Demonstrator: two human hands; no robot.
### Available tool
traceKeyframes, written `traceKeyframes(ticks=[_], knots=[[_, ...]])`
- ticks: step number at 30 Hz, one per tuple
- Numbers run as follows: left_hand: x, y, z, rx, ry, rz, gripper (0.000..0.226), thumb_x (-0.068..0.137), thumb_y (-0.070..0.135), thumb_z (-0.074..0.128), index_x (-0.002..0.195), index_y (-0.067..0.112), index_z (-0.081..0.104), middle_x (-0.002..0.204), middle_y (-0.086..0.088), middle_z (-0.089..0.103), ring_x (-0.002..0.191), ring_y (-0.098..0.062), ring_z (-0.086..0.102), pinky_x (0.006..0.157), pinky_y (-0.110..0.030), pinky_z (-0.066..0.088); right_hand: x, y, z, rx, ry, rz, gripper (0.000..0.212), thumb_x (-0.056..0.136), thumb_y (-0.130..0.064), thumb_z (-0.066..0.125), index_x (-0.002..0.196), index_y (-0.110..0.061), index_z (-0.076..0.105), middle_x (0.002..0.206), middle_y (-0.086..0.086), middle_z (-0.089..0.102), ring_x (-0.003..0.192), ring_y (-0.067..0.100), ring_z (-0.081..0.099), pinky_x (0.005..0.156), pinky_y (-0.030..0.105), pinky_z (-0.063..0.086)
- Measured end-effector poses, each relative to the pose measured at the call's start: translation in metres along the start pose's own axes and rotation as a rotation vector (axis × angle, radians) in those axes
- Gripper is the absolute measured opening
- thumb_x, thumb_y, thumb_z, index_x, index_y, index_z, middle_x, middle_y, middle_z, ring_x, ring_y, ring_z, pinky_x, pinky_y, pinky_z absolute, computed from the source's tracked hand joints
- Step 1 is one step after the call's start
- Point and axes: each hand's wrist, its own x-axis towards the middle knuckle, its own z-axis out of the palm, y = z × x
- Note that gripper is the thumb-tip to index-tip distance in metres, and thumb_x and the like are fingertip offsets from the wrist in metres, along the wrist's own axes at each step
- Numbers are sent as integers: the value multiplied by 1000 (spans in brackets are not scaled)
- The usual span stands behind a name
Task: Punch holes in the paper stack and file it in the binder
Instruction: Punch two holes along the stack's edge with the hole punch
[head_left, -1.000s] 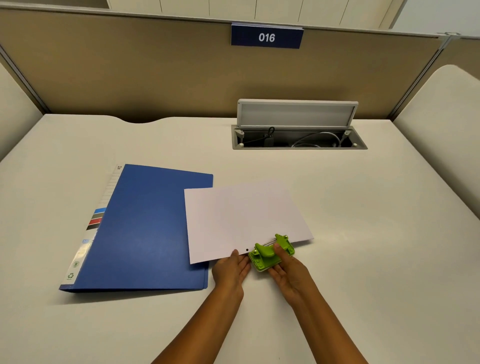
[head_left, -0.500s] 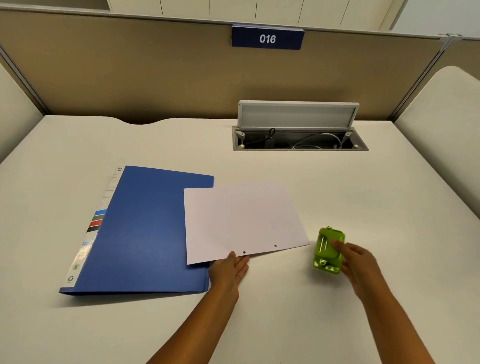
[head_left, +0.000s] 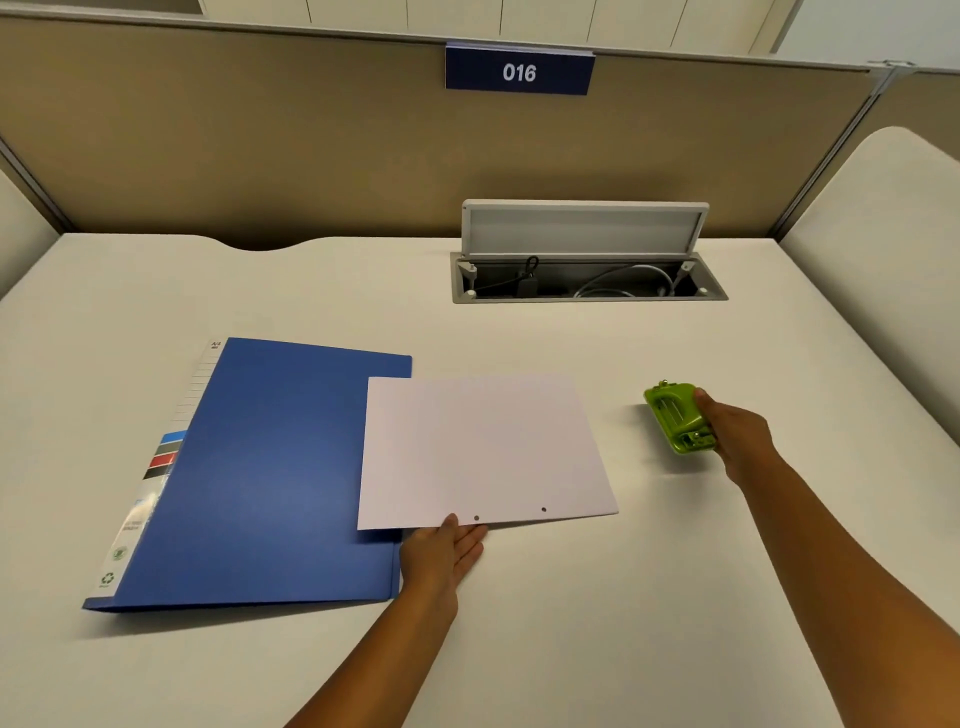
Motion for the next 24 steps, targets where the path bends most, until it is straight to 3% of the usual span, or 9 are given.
traceKeyframes(ticks=[3,8,11,15,18,20,24], knots=[[0,1,0,6,0,4,31,93,5,46,122,-6,48,92,-15,63,75,-22,64,54,-23,56,8,2,7,-29,10,4,27,83,-33,65,66,-13,58,77,11,56,80,26,53,65,26,44],[0,0,0,25,-5,19,30,93,7,47,118,-8,50,103,-20,62,76,-23,65,55,-23,56,16,12,12,-139,60,-18,39,85,-42,59,59,-13,55,64,6,50,78,24,47,73,32,37],[0,0,0,26,-8,26,30,93,8,47,118,-8,50,106,-21,62,76,-23,65,57,-24,56,16,16,15,-211,73,-77,39,87,-44,54,69,-10,60,66,6,52,78,23,48,68,29,36],[-1,0,1,23,-6,23,30,93,7,47,119,-9,49,105,-21,62,74,-24,65,57,-24,56,13,14,19,-300,127,-140,41,89,-42,52,102,-6,67,86,8,59,84,23,52,81,34,40],[-2,1,0,24,-6,17,30,93,7,46,119,-9,49,102,-19,62,61,-21,69,55,-24,57,13,14,20,-345,154,-160,43,91,-41,50,105,-4,66,92,11,61,85,23,52,88,37,42],[-1,1,0,27,-8,18,30,93,7,46,119,-8,49,101,-19,62,65,-22,68,54,-24,56,12,14,19,-367,159,-172,42,91,-40,49,104,-3,66,89,10,60,84,23,52,88,37,42],[-3,2,1,38,-8,19,29,93,7,46,118,-8,49,103,-19,62,66,-22,68,55,-24,56,14,15,19,-386,165,-191,43,91,-39,50,92,0,67,80,11,58,79,25,51,77,32,38]])
